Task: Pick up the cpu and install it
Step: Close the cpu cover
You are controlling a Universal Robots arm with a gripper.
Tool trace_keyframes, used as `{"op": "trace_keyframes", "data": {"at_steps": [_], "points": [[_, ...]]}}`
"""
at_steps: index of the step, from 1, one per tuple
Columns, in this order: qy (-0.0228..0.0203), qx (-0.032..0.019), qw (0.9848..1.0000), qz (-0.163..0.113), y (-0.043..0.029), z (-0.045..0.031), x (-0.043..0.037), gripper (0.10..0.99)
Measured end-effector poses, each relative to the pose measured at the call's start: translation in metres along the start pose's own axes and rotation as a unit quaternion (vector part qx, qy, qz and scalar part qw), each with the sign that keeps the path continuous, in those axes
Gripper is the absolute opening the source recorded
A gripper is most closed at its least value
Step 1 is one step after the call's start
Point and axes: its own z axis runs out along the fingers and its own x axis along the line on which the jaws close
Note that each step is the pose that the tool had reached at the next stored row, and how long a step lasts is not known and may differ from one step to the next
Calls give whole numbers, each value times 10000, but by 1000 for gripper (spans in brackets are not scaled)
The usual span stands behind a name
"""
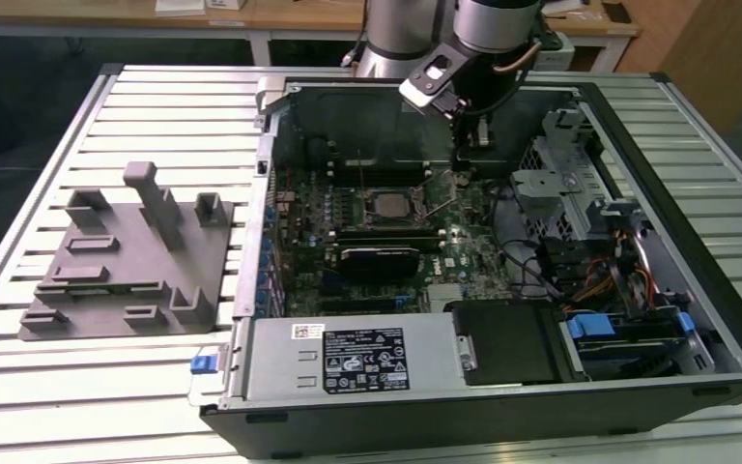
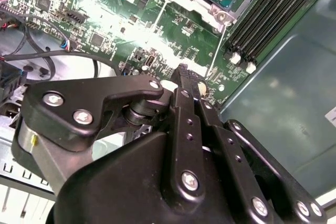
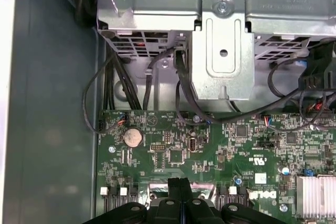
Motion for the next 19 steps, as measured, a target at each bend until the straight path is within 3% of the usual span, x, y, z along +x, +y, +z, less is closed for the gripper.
{"op": "trace_keyframes", "data": {"at_steps": [19], "points": [[0,0,10000,0,126,6,11,106]]}}
